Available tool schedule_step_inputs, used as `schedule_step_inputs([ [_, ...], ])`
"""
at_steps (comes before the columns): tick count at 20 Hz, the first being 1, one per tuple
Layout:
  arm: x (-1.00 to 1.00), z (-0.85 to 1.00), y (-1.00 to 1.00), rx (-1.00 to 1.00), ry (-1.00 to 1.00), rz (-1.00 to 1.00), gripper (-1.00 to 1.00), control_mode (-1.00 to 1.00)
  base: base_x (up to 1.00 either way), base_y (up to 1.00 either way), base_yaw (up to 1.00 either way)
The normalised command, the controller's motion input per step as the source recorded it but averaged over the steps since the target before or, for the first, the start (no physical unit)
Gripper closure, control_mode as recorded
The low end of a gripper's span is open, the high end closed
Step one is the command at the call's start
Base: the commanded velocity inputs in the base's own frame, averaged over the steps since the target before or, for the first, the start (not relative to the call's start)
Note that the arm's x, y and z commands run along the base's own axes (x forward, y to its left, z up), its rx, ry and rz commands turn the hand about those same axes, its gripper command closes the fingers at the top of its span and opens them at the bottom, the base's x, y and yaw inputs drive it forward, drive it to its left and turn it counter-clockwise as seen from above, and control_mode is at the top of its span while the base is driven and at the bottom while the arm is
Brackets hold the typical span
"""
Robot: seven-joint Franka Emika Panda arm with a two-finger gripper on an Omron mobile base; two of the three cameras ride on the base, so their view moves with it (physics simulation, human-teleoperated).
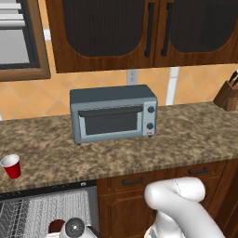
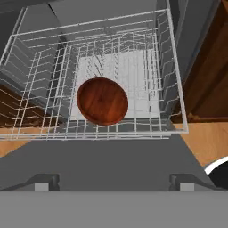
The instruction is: Pick up the cup and bowl from the counter, place them in the dishwasher, and close the dishwasher door.
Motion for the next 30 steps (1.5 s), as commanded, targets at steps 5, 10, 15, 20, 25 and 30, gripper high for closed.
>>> schedule_step_inputs([
  [5, -0.82, 1.00, -0.17, 0.00, -0.01, 0.03, -1.00, -1.00, 0.00, 0.00, 0.00],
  [10, -0.32, 1.00, -0.07, 0.00, 0.00, 0.00, -1.00, -1.00, 0.00, 0.00, 0.00],
  [15, -0.11, 1.00, -0.09, 0.00, -0.05, 0.00, -1.00, -1.00, 0.00, 0.00, 0.00],
  [20, -0.05, 1.00, -0.03, -0.01, -0.19, 0.00, -1.00, -1.00, 0.00, 0.00, 0.00],
  [25, 0.13, 0.92, 0.05, -0.04, -0.04, 0.02, -1.00, -1.00, 0.00, 0.00, 0.00],
  [30, 0.12, 0.94, -0.01, 0.00, 0.22, 0.00, -1.00, -1.00, 0.00, 0.00, 0.00],
])
